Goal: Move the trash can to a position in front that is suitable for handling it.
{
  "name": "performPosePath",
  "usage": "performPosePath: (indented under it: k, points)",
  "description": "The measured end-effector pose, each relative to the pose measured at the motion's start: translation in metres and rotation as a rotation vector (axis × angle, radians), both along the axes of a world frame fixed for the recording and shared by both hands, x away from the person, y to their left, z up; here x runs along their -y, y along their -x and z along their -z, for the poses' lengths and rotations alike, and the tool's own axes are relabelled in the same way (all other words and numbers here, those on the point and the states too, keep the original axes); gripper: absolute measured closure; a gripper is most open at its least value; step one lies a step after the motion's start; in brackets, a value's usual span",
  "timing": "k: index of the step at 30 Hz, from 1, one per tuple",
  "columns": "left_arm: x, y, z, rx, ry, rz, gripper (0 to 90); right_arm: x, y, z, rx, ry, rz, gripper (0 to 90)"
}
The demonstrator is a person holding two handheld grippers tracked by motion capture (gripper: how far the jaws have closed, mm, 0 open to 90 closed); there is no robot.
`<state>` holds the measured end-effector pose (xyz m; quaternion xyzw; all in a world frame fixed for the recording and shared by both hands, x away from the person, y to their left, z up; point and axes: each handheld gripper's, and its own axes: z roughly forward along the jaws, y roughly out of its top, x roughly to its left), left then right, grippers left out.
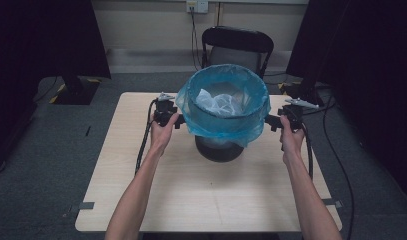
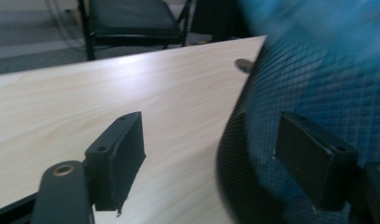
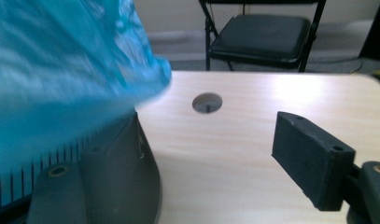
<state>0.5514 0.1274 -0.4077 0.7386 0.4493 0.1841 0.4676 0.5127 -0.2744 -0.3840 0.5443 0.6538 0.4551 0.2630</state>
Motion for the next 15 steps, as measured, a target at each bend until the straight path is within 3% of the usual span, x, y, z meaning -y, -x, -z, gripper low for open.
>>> performPosePath:
  k: [3, 6, 9, 11, 15]
  points:
    - [0.006, 0.0, -0.005, 0.004, -0.02, 0.002, 30.3, -0.007, -0.004, 0.0, 0.005, -0.02, -0.03, 25.2]
    - [0.007, 0.002, -0.006, -0.005, -0.015, 0.008, 35.4, -0.011, -0.002, 0.0, 0.031, -0.022, -0.041, 36.1]
    - [0.005, 0.005, -0.002, -0.024, 0.043, 0.026, 42.0, -0.013, 0.003, 0.001, 0.044, -0.023, -0.063, 47.6]
    - [0.002, 0.009, -0.002, -0.024, 0.05, 0.034, 42.1, -0.015, 0.007, 0.002, 0.061, -0.024, -0.077, 53.2]
    - [-0.005, 0.019, 0.0, -0.022, 0.063, 0.047, 44.4, -0.018, 0.017, 0.001, 0.059, -0.026, -0.124, 52.4]
